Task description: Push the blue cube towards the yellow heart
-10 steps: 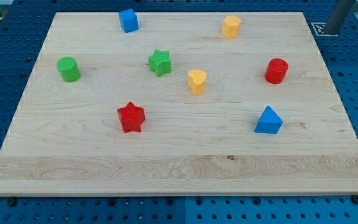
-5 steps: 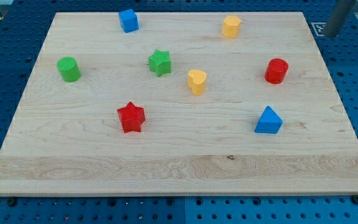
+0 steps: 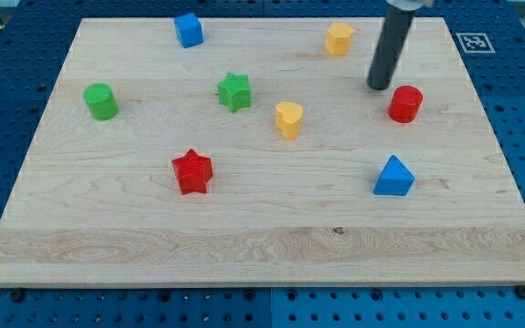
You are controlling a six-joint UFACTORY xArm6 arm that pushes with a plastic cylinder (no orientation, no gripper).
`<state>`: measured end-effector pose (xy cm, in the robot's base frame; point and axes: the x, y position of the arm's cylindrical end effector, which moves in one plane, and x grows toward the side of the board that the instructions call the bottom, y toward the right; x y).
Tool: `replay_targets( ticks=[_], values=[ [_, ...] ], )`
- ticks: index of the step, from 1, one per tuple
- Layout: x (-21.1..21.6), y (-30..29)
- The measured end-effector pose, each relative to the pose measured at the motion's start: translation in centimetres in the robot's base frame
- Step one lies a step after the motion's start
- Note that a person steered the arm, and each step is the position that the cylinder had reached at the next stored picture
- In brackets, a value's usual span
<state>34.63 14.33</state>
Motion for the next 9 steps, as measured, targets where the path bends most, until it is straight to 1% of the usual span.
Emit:
replay_targets(
  ticks=[2, 3, 5, 6, 7, 9],
  values=[
    [-1.9, -9.1],
    [-2.5, -13.4],
    [-2.8, -24.0],
    [-5.6, -27.3],
    [-9.4, -29.4],
    [-9.6, -29.5]
  ],
)
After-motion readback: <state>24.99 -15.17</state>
